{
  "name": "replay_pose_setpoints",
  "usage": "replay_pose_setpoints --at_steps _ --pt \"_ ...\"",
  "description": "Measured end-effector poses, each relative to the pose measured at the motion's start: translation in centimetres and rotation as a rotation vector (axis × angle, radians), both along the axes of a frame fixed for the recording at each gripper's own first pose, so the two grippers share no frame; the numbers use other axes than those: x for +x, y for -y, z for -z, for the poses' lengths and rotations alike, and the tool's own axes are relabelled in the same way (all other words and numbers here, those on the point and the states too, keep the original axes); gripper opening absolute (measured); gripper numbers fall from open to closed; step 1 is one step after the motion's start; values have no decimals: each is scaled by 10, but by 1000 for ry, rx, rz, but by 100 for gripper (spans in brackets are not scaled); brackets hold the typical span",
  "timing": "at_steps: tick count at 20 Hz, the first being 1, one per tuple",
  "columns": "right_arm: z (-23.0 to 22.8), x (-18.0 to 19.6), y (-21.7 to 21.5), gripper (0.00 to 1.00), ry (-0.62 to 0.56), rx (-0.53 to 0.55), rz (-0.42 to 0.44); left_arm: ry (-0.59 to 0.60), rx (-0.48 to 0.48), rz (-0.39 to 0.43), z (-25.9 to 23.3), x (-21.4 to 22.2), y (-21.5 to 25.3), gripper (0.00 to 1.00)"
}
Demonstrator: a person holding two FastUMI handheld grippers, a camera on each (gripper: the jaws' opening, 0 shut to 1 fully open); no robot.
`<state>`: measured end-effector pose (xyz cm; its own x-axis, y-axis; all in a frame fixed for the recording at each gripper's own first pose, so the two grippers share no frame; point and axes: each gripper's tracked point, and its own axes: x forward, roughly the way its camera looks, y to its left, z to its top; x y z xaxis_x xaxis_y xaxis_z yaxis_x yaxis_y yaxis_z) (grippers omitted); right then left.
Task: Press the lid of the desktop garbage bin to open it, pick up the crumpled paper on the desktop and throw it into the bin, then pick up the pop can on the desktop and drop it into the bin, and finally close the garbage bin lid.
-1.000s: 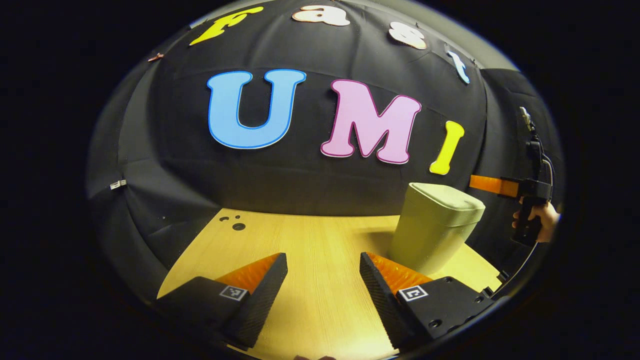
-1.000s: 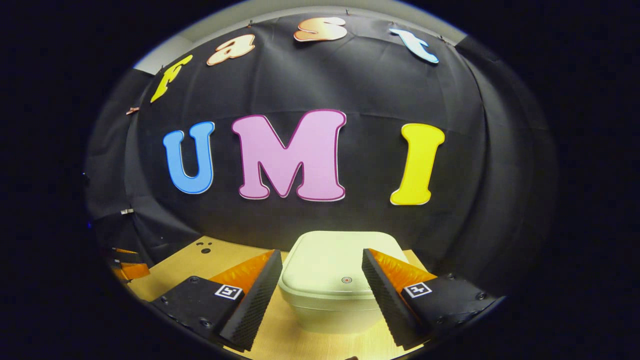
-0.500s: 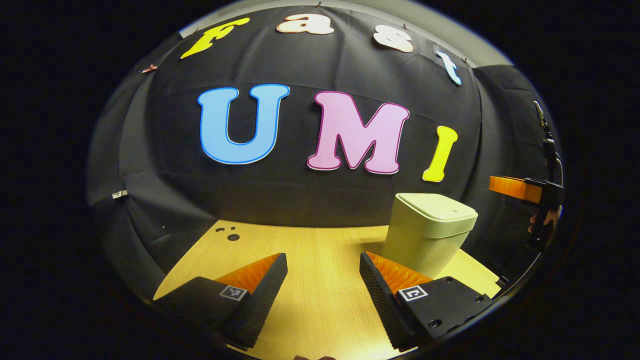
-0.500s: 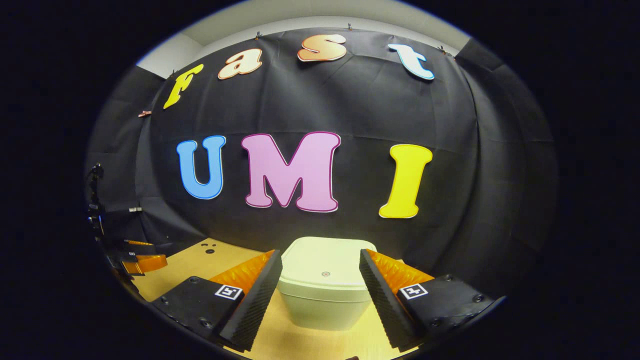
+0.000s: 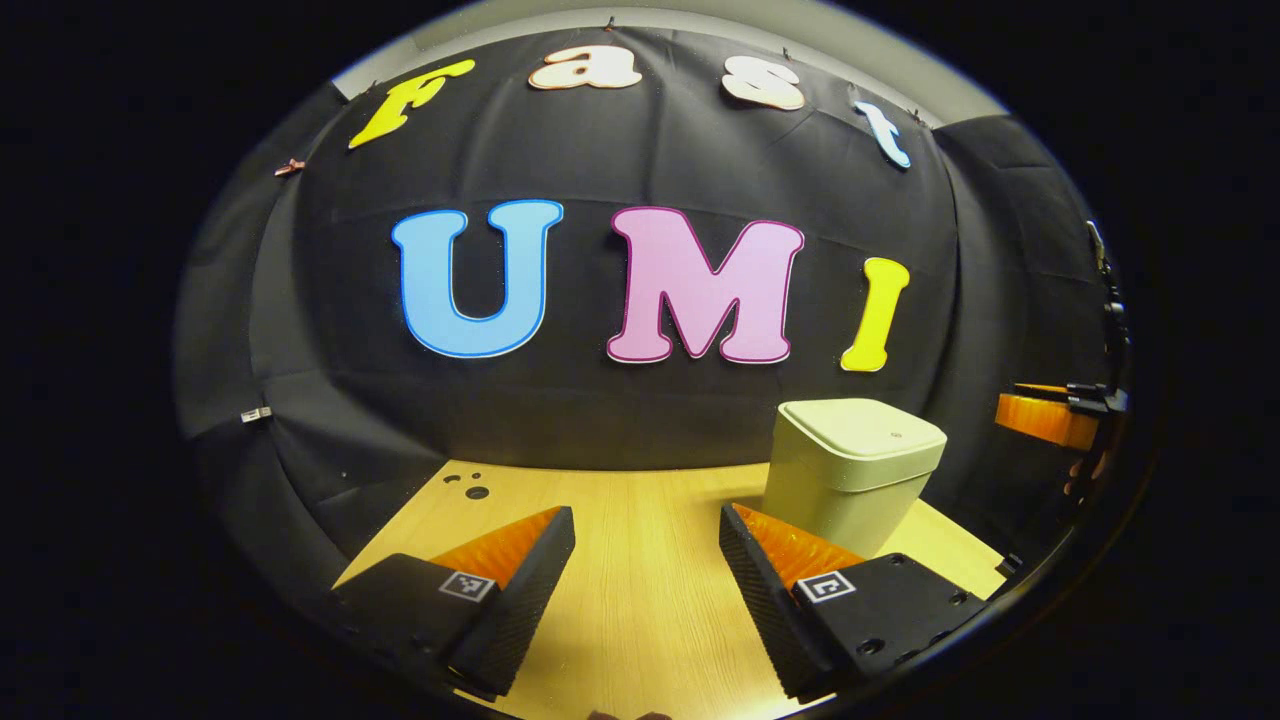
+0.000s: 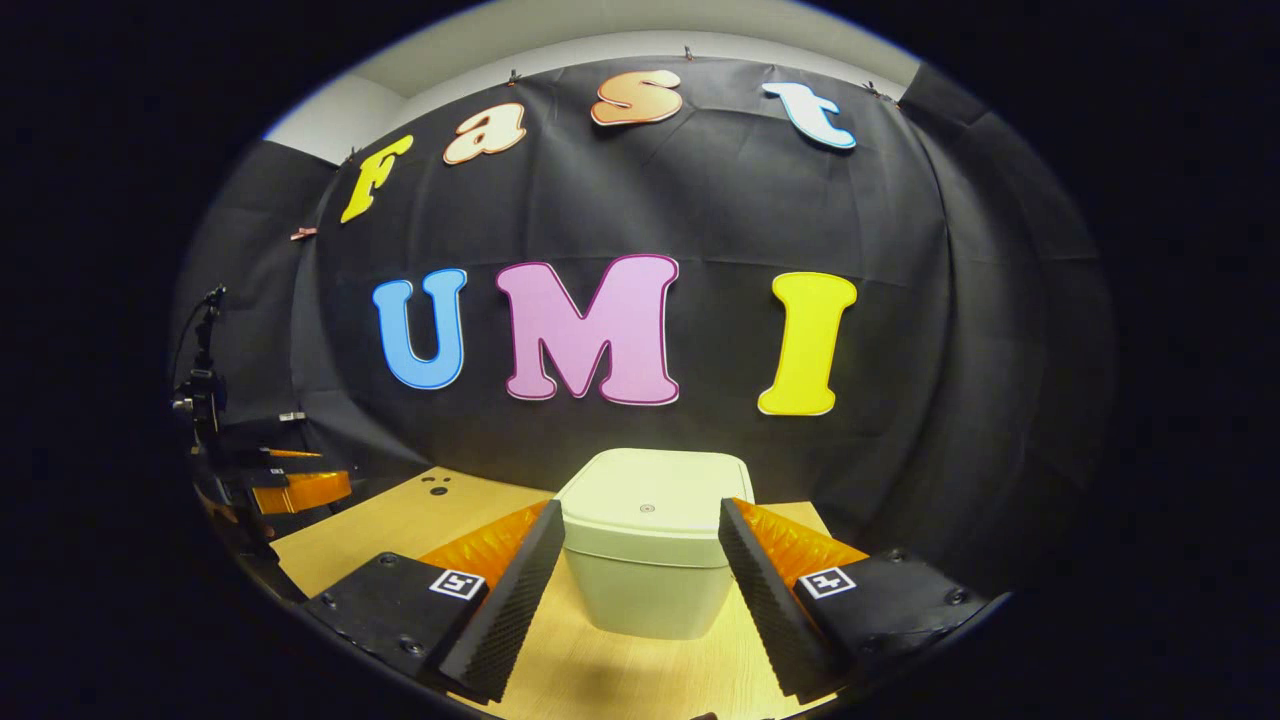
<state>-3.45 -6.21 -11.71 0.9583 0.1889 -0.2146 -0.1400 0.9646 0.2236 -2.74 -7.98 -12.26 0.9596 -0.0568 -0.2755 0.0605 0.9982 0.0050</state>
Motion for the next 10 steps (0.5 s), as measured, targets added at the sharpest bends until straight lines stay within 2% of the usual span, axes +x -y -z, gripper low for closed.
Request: replay_pose_setpoints --at_steps 10 --pt "9 -17 6 97 6 -7 -21 18 22 -5 -11 -19 21 94"
